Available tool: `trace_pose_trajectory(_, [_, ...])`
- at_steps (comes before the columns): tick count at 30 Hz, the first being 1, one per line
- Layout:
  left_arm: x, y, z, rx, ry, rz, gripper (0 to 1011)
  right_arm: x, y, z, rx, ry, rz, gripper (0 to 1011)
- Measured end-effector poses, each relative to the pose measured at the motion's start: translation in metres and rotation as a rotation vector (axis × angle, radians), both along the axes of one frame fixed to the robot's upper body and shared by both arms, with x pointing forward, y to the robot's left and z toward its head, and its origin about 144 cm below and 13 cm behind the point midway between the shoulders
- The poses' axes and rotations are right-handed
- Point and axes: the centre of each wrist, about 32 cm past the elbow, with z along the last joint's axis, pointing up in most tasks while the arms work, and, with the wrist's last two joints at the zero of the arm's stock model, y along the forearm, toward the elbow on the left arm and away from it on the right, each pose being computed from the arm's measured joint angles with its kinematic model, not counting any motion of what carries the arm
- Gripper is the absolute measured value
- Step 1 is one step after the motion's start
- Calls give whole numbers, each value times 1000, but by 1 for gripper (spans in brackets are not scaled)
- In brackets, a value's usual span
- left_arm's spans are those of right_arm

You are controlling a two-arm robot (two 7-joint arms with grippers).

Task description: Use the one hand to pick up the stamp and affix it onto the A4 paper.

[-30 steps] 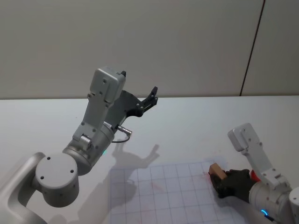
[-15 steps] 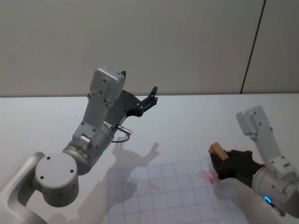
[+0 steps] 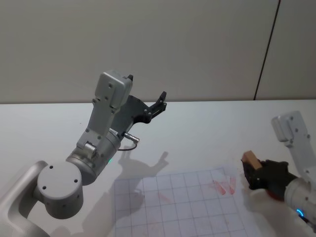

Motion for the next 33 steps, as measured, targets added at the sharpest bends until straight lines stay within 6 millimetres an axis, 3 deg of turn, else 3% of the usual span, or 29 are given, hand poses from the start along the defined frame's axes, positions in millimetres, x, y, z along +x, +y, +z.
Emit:
trace_pose_trajectory(16, [0,0,0,0,0,0,1001,-17,-25,-13,-56,79,-105,223])
trace_pose_trajectory(29, [0,0,0,0,0,0,1001,-20,-31,-13,-67,53,-130,223])
trace_pose_trajectory(33, [0,0,0,0,0,0,1001,-19,-32,-11,-71,43,-135,304])
